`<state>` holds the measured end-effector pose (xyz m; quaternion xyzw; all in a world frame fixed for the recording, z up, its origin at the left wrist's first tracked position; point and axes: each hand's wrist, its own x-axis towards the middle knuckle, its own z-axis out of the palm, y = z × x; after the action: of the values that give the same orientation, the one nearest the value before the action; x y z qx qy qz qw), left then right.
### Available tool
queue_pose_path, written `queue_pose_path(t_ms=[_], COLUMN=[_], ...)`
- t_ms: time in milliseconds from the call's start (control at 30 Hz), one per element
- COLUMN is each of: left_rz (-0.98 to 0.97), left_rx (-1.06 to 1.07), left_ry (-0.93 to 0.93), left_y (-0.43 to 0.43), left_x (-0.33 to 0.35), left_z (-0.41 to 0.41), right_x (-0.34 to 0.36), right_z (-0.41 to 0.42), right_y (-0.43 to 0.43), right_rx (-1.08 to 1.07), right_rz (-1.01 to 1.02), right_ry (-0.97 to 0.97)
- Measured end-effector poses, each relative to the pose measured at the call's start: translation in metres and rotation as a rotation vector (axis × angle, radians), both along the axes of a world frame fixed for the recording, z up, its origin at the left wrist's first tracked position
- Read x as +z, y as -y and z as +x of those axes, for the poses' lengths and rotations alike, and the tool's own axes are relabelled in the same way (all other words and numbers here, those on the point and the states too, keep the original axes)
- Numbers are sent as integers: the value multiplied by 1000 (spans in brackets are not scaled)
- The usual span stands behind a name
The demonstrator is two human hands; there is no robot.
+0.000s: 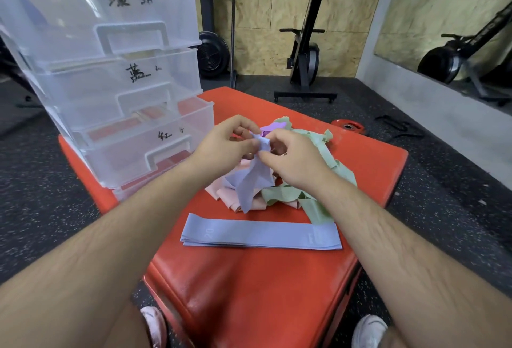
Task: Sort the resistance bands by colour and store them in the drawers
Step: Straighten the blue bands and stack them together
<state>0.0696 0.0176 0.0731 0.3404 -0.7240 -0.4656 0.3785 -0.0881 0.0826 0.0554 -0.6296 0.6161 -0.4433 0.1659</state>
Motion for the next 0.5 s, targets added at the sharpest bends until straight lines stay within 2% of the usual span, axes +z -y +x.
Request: queue_pose_path(t_ms=[100,200,300,367,500], left_rz=[187,51,-89,-192,-240], left_rx=[34,157,213,196,104], left_ry=[-134,-31,2,-7,-87], left_y=[-1,4,6,7,2], left_x=[5,2,2,6,9], left_z=[4,12,23,31,41], right_x=[2,1,3,6,7], right_z=[11,20,23,22,26], right_y=[1,3,6,9,13], right_rx=[68,115,42,22,212], right_rz=[-4,87,4,-51,45], right_ry=[55,-1,52,112,136])
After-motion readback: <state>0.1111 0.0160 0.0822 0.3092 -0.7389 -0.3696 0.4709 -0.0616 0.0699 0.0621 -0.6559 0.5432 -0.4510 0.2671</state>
